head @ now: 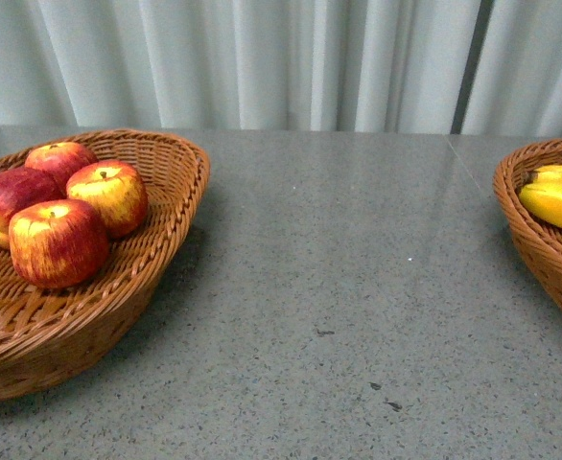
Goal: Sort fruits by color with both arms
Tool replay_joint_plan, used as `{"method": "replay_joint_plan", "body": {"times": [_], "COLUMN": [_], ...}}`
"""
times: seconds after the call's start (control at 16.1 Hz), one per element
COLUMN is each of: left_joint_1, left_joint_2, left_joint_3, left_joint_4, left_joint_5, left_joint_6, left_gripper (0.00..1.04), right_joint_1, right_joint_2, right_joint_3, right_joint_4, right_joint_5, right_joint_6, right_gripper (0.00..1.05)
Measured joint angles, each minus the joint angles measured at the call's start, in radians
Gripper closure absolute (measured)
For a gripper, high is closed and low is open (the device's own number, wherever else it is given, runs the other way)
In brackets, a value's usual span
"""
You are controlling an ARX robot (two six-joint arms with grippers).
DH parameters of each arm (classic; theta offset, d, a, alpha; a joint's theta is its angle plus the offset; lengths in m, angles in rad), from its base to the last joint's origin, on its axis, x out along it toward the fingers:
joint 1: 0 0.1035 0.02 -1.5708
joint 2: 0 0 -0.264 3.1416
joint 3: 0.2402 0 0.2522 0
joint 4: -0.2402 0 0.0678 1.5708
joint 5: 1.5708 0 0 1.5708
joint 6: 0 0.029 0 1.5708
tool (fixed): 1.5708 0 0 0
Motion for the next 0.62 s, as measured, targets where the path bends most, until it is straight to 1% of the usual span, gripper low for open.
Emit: {"method": "replay_joint_plan", "body": {"times": [0.06, 0.12, 0.25, 0.31, 0.44, 0.5, 0.62], "left_joint_1": [0.0, 0.0, 0.0, 0.0, 0.0, 0.0, 0.0], "left_joint_2": [0.0, 0.0, 0.0, 0.0, 0.0, 0.0, 0.0], "left_joint_3": [0.0, 0.0, 0.0, 0.0, 0.0, 0.0, 0.0], "left_joint_4": [0.0, 0.0, 0.0, 0.0, 0.0, 0.0, 0.0], "left_joint_5": [0.0, 0.0, 0.0, 0.0, 0.0, 0.0, 0.0], "left_joint_6": [0.0, 0.0, 0.0, 0.0, 0.0, 0.0, 0.0], "left_gripper": [0.07, 0.07, 0.07, 0.07, 0.07, 0.07, 0.07], "right_joint_1": [0.003, 0.008, 0.022, 0.034, 0.052, 0.064, 0.062], "right_joint_2": [-0.006, -0.006, -0.033, -0.076, -0.158, -0.205, -0.315], "right_joint_3": [-0.029, -0.045, -0.045, -0.043, -0.026, -0.026, -0.079], "right_joint_4": [-0.022, -0.013, 0.003, 0.013, 0.037, 0.051, 0.093], "right_joint_5": [-0.01, -0.006, -0.013, -0.028, -0.07, -0.108, -0.177], "right_joint_6": [-0.048, -0.082, -0.084, -0.069, -0.01, 0.032, 0.115], "right_gripper": [0.69, 0.63, 0.41, 0.28, 0.06, 0.07, 0.07]}}
